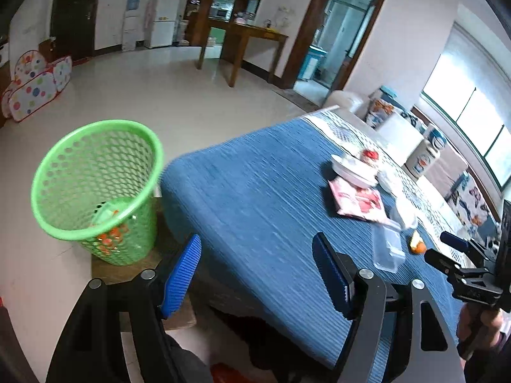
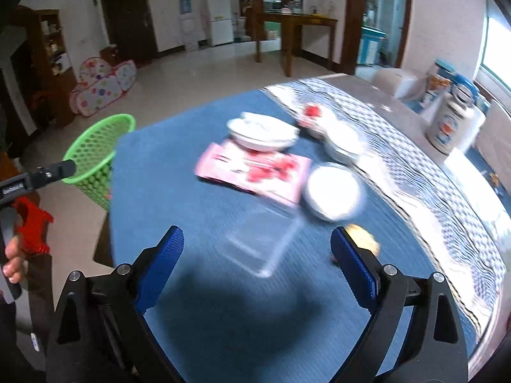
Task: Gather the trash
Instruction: 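Return both tools to the table and grasp the bread slice with the right tool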
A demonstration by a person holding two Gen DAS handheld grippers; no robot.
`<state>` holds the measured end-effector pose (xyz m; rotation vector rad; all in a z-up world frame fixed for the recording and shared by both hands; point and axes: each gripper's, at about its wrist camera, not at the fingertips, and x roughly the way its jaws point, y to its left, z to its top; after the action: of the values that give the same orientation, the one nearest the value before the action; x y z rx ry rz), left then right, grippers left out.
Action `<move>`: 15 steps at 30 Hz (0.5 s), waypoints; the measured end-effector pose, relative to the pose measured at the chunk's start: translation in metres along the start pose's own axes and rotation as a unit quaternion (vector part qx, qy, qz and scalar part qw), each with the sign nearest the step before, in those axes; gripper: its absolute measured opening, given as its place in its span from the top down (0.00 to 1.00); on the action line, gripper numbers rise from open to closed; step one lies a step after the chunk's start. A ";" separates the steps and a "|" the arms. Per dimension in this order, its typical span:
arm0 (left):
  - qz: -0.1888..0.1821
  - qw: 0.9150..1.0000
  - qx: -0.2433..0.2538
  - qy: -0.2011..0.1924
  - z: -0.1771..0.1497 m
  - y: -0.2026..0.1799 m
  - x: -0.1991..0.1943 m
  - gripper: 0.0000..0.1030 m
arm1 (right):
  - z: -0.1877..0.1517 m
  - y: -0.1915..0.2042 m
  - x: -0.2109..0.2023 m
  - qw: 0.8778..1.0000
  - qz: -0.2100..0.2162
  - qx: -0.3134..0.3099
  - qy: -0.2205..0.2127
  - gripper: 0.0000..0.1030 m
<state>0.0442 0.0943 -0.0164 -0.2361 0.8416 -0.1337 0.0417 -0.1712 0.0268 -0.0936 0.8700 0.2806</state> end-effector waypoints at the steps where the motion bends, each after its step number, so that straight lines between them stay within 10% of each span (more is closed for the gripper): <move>1: -0.001 1.000 0.005 0.002 -0.001 -0.008 0.003 0.26 | -0.004 -0.009 0.002 1.000 -0.009 0.002 0.004 0.12; 15: -0.031 0.996 0.062 0.053 -0.020 -0.088 0.045 0.22 | -0.026 -0.073 0.039 0.999 -0.026 0.017 0.041 0.25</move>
<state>0.0571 -0.0028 -0.0389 -0.1392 0.9279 -0.2575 0.0666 -0.2386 -0.0226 -0.0975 0.9528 0.2138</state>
